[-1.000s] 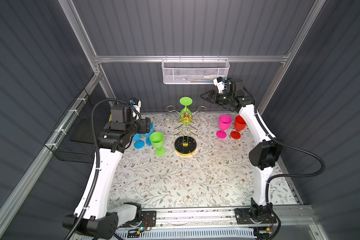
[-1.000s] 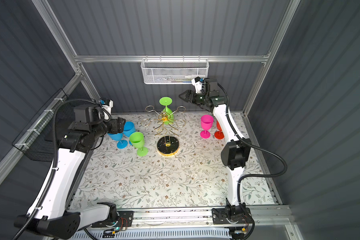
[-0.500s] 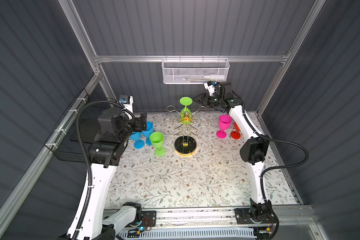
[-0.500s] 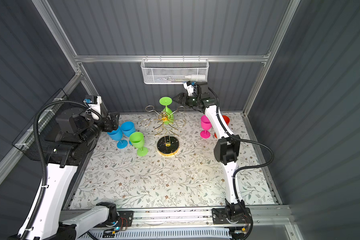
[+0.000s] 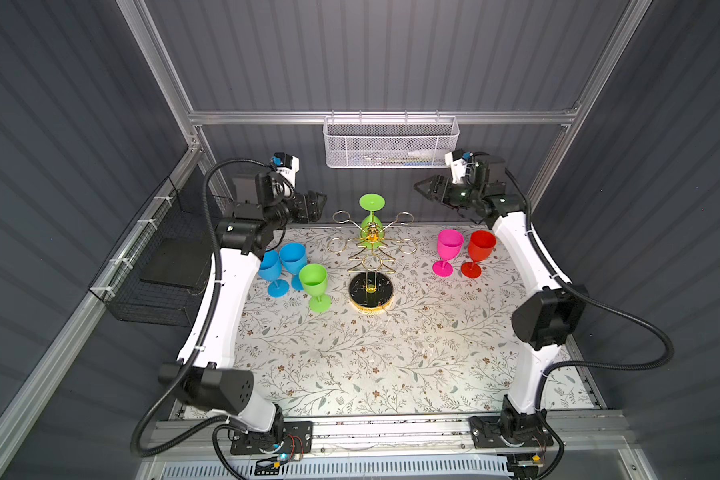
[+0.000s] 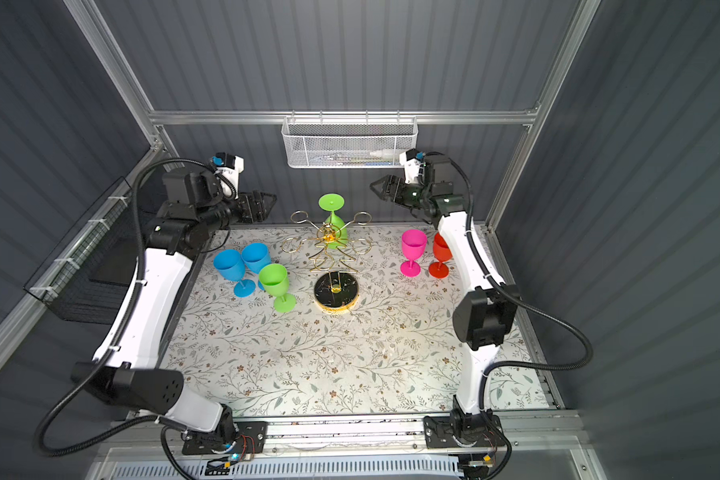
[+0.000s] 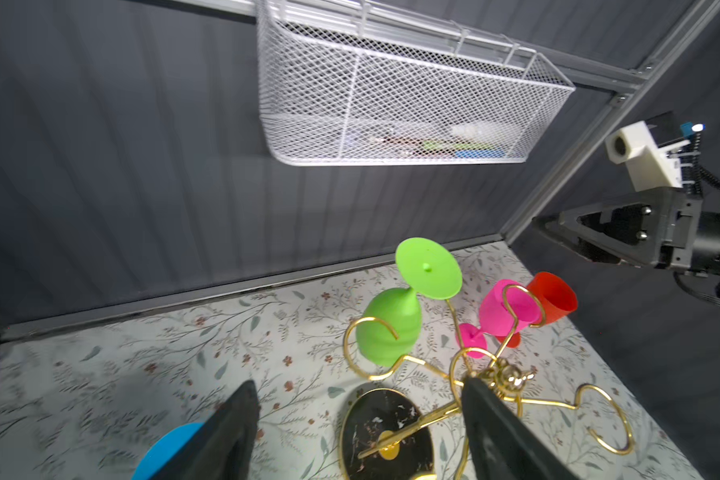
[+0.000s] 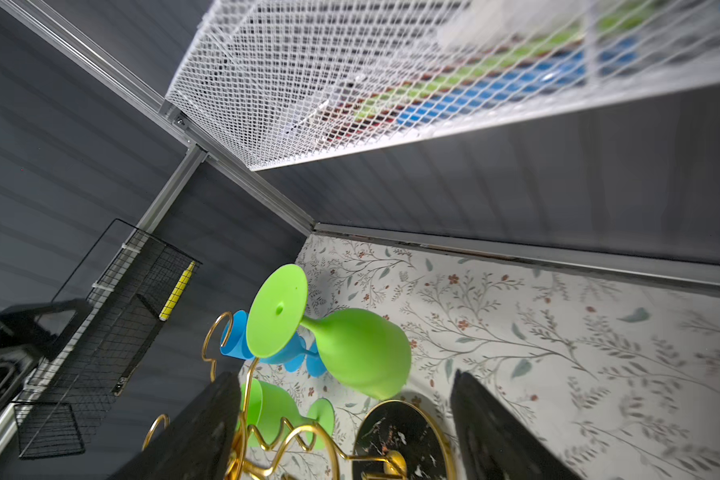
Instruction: Take the wine glass off the wine glass rack
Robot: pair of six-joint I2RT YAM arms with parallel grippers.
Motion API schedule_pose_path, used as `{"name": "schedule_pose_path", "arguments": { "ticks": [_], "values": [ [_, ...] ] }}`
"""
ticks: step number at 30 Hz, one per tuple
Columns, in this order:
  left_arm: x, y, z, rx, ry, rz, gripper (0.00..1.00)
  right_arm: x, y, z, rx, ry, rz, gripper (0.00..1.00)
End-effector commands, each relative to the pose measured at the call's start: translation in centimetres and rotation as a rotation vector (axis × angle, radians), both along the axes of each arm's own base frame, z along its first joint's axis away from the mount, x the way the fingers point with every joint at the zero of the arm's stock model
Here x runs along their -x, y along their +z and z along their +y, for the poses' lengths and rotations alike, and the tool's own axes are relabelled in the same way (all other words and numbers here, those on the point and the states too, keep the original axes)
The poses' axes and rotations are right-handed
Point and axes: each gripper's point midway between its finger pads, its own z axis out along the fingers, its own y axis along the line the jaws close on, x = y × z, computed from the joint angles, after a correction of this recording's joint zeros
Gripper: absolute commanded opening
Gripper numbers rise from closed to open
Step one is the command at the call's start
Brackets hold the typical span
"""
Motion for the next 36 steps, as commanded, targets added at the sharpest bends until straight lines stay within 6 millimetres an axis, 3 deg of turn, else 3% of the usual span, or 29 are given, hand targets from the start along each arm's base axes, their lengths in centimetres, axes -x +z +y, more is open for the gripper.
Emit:
{"name": "schedule_pose_path", "arguments": {
  "ticks": [1,10,15,19,26,36],
  "values": [
    [-0.5,-1.2,-3.5,0.11,-0.195,0.131,0.75,2.3,1.6,-0.6,0.063,-0.024,-0.082,0.85],
    [-5.8,-4.7,-6.4,0.197,-0.311,0.222,0.73,9.7,1.6,-3.6,0.129,-0.106,-0.139,0.98],
    [-7.4,-6.5,-6.9,0.234,-0.31,0.241,0.72,13.4,1.3,-4.9,0.157,-0.136,-0.149,0.99],
    [-8.0,-6.3,-7.5,0.286,-0.332,0.231,0.7,15.7,1.1,-5.5,0.154,-0.143,-0.145,0.99],
    [-9.2,-7.1,-8.4,0.326,-0.358,0.25,0.68,17.7,0.0,-5.9,0.145,-0.145,-0.109,0.99],
    [-10.2,-8.6,-10.0,0.312,-0.367,0.266,0.67,18.5,-1.1,-5.9,0.155,-0.132,-0.08,0.99]
  ]
}}
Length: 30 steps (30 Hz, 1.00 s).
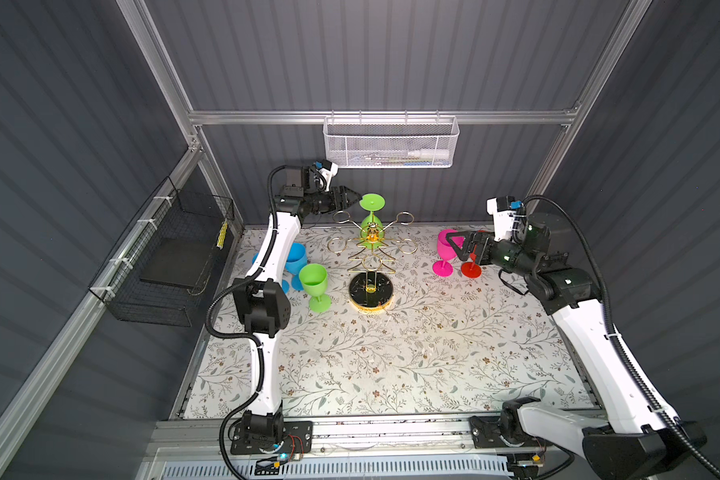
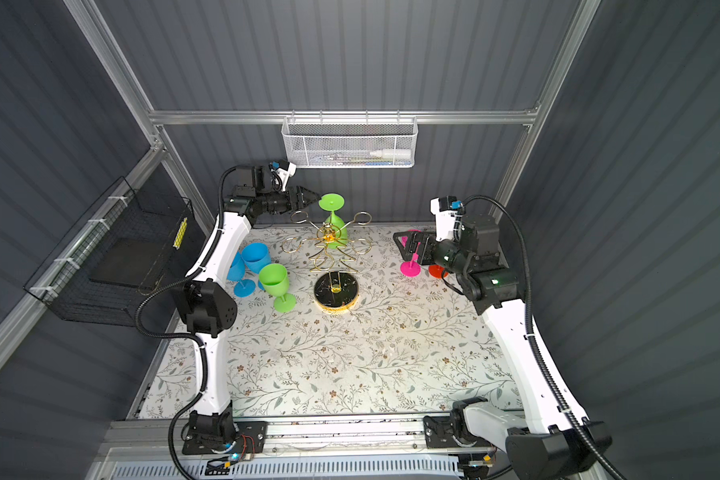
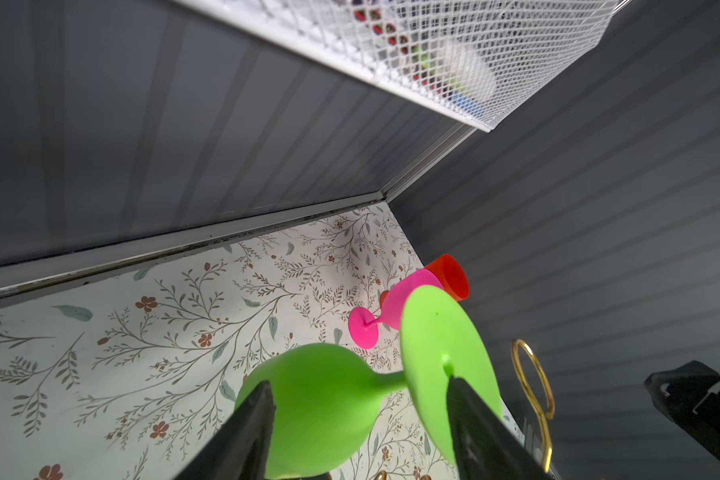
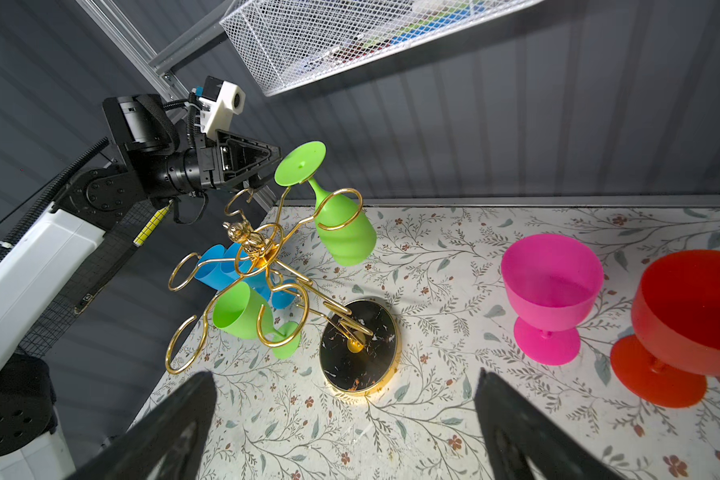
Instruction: Take the wine glass off the wine glass rack
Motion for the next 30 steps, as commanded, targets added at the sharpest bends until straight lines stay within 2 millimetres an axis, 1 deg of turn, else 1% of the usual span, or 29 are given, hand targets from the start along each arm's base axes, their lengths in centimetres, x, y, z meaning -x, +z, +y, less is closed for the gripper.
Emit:
{"name": "schedule_pose_path", "arguments": {
  "ticks": [1,8,11,18,26,30],
  "values": [
    [0.7,1.6,-1.4,0.021,-0.038,-0.021,0.67,0.8,-0.3,0.0,0.0,0.005,0.01,0.99],
    [1.3,1.6,-2.1,0.037,-0.064,-0.015,0.66,0.9,-0.9,-0.1,0.005,0.0,0.023,0.99],
    [1.5,1.6,-2.2,0.042,-0.073,-0.006,0.65,0.9,-0.7,-0.1,0.004,0.001,0.018,0.99],
    [1.8,-0.1,-2.1,0.01,-0.077,0.055,0.61,0.8,-0.7,0.0,0.001,0.005,0.019,0.99],
    [2.0,-0.1,-2.6,-0.002,-0.09,0.048,0.58,0.9,-0.5,-0.1,0.003,0.002,0.017,0.99],
    [2.3,-1.0,-3.4,-0.027,-0.103,0.058,0.58,1.0,-0.6,-0.2,0.006,0.0,0.02,0.99]
  ]
}}
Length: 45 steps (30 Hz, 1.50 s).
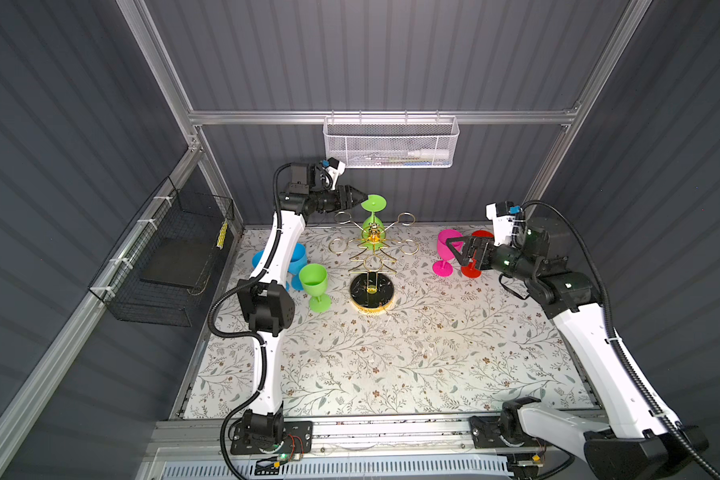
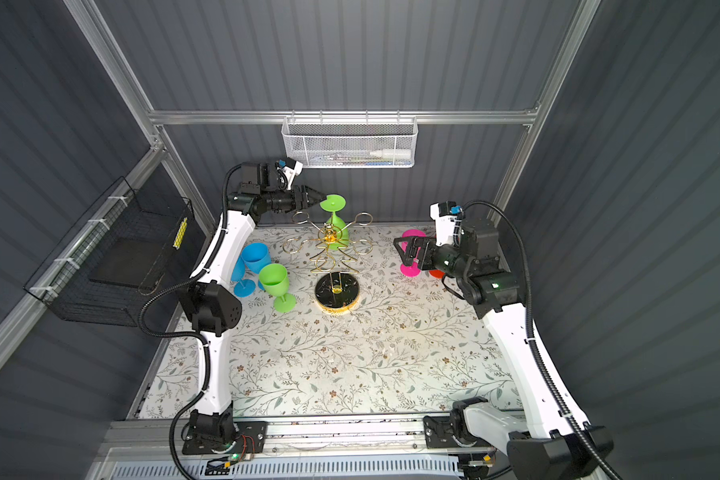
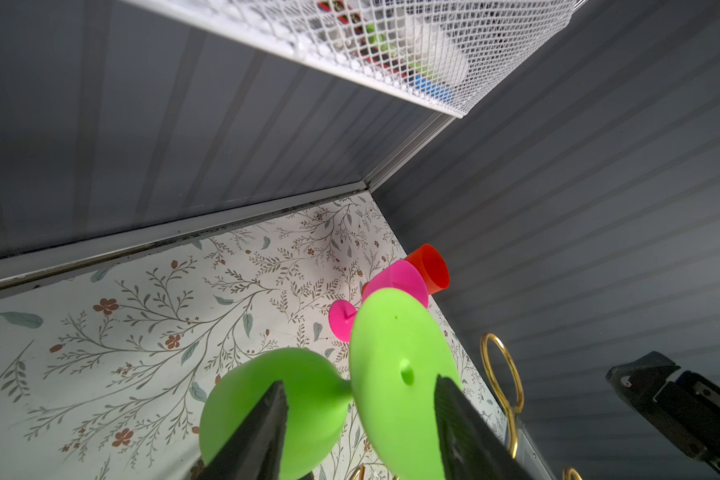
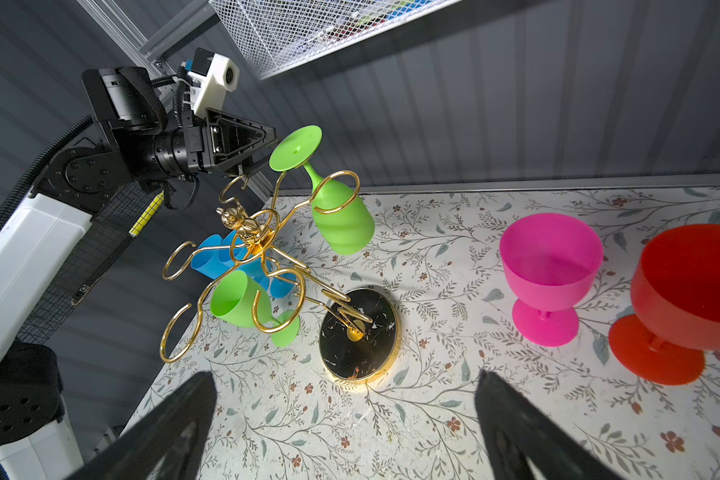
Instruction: Take the wine glass off the wine glass rack
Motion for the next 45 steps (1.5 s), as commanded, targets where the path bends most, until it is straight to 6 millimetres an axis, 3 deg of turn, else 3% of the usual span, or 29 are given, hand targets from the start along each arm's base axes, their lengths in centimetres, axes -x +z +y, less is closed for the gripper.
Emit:
{"name": "schedule_pose_path", "arguments": {
  "ticks": [1,8,14,23,24,27,45],
  "values": [
    [0.8,-2.1,-1.4,-0.031,-0.043,0.047,0.58,0.5,0.3,0.0,0.002,0.001,-0.003,0.99],
    [0.8,-2.2,-1.4,-0.048,-0.031,0.042,0.47,0.5,0.2,-0.1,0.005,-0.003,0.0,0.99],
    [1.1,-1.2,-1.3,-0.045,-0.024,0.02,0.35,0.4,0.2,-0.2,0.006,-0.005,-0.001,0.99],
    [1.4,-0.1,-1.4,-0.012,-0.038,0.015,0.12,0.4,0.0,-0.3,0.013,-0.012,0.003,0.99],
    [1.5,0.1,-1.5,-0.006,-0.039,0.015,0.09,1.1,0.8,-0.5,0.01,-0.015,-0.025,0.99],
    [1.6,0.6,-1.5,0.005,-0.041,0.009,0.01,1.1,0.8,-0.5,0.012,-0.017,-0.023,0.99],
    [2.8,5.0,-1.6,0.088,-0.057,-0.054,0.0,1.3,0.5,-0.7,0.016,-0.022,-0.02,0.99]
  ]
}}
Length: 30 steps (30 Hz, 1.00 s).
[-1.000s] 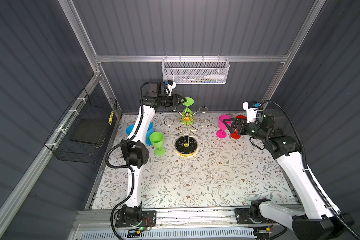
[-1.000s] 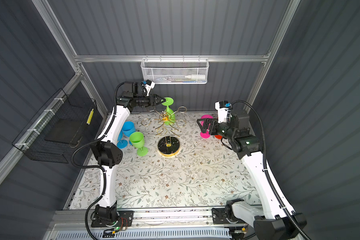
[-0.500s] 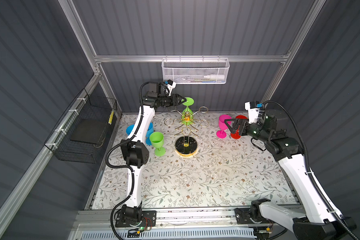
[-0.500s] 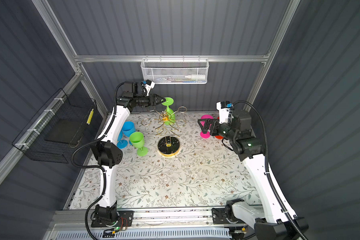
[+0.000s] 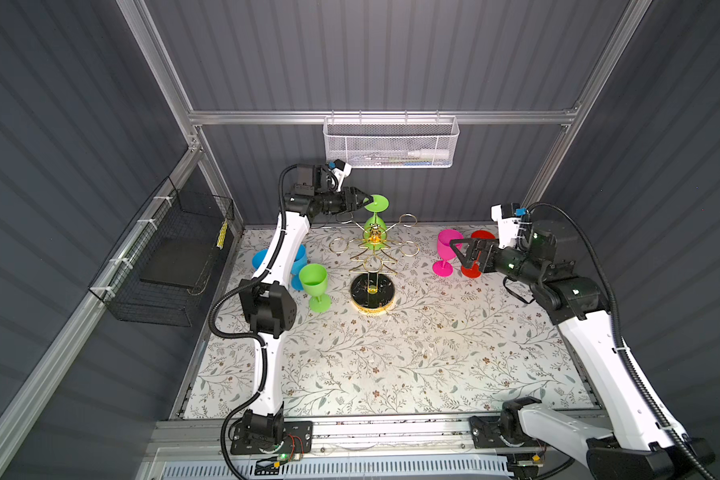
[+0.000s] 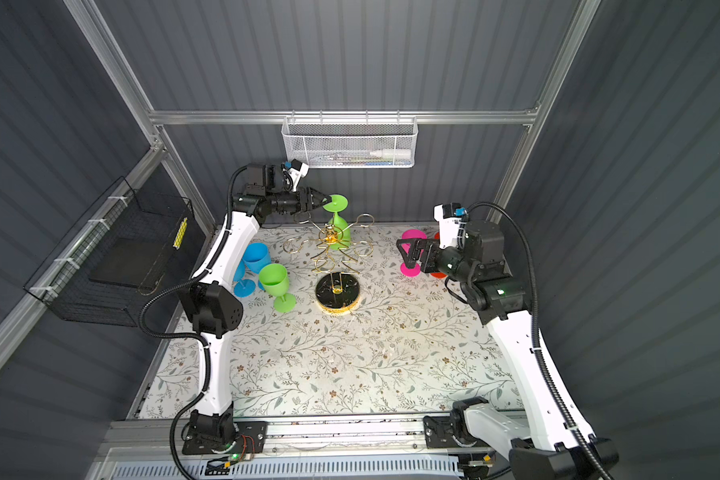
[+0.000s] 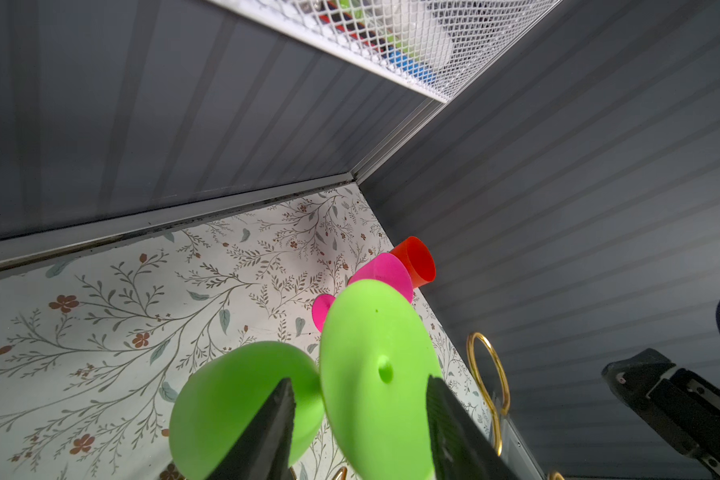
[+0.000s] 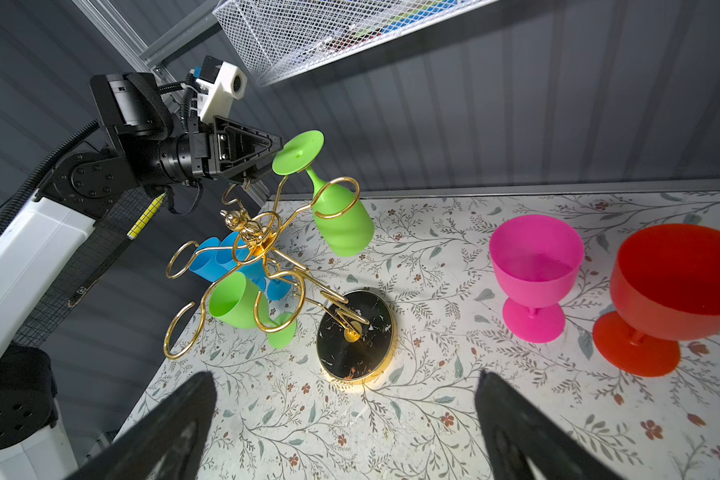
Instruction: Take the wine glass off the wine glass rack
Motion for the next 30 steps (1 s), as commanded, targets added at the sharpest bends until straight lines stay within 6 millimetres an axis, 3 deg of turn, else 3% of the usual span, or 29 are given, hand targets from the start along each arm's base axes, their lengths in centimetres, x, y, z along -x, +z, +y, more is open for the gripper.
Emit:
{"name": "schedule_pose_path", "arguments": {
  "ticks": [1,3,10,19,24,30],
  "values": [
    [1.9,4.9,-0.4,0.066,-0.037,-0.082,0.0,0.4,-0.2,-0.1,0.007,0.0,-0.002,0.99],
    [2.0,5.2,-0.4,0.073,-0.041,-0.086,0.01,0.4,-0.1,-0.1,0.006,0.0,-0.002,0.99],
    [1.5,5.0,-0.2,0.063,-0.022,-0.1,0.46,0.4,-0.3,-0.1,0.009,0.0,0.001,0.99],
    [0.2,5.2,0.8,0.036,0.049,-0.187,0.73,0.7,-0.3,-0.2,0.012,-0.003,0.0,0.99],
    [0.0,5.2,1.1,0.023,0.063,-0.206,0.76,0.7,-0.4,-0.2,0.014,-0.002,0.003,0.99],
    [-0.7,3.7,1.0,-0.005,0.062,-0.166,0.71,0.7,-0.3,-0.3,0.016,-0.004,0.001,0.99]
  ]
}}
